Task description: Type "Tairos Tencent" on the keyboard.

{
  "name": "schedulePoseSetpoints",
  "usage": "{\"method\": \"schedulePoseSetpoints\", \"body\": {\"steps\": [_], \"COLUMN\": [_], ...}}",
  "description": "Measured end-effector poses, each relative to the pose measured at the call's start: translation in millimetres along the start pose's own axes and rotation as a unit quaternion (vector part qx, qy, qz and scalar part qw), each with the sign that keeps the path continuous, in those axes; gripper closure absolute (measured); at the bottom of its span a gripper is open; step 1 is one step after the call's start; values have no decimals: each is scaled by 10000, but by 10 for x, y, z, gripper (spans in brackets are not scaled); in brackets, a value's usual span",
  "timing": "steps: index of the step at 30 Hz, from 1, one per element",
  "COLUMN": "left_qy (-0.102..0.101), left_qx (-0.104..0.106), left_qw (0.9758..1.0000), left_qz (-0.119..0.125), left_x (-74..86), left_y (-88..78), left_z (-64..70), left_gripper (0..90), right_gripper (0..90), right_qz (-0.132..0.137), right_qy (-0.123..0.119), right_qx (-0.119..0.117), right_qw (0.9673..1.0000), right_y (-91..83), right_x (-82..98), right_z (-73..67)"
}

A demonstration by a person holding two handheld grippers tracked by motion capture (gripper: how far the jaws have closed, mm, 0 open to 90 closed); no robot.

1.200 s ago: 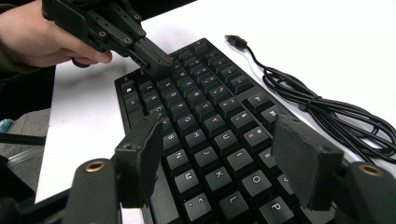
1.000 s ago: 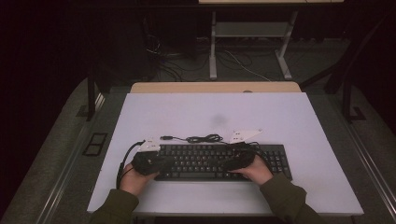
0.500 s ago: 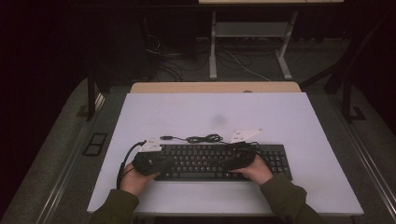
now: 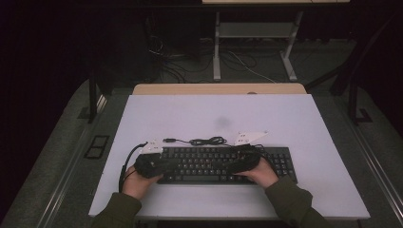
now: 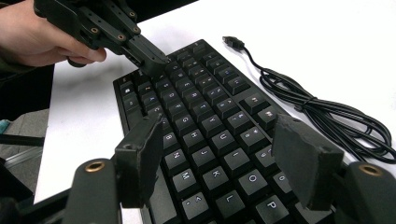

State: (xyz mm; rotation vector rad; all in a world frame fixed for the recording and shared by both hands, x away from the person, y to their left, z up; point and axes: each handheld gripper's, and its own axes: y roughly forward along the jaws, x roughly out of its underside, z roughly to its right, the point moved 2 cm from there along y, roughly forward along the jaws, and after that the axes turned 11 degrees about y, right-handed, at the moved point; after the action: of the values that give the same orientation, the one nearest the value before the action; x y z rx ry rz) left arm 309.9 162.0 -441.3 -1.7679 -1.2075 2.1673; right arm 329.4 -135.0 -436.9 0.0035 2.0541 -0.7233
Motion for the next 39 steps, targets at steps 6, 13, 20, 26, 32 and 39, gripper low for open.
{"method": "schedulePoseSetpoints", "body": {"steps": [6,13,20,26,32,39], "left_qy": [2,-3,8,13,31,48], "left_qx": [-10,28,35,26,-1,-41], "left_qw": [10000,9997,9997,9995,9994,9993], "left_qz": [76,223,255,312,353,370], "left_x": [-33,-68,-89,-108,-118,-124], "left_y": [6,12,50,79,98,124], "left_z": [31,64,92,118,133,144], "left_gripper": [824,700,511,382,298,208], "right_gripper": [338,338,343,358,381,479], "right_qz": [21,22,31,66,42,-70], "right_qy": [20,34,41,43,66,78], "right_qx": [10,15,32,46,89,107], "right_qw": [10000,10000,10000,10000,9999,9999], "right_y": [-9,-19,-24,-7,5,40], "right_x": [-5,-11,-29,-87,-126,-154], "right_z": [8,13,23,45,67,108]}}
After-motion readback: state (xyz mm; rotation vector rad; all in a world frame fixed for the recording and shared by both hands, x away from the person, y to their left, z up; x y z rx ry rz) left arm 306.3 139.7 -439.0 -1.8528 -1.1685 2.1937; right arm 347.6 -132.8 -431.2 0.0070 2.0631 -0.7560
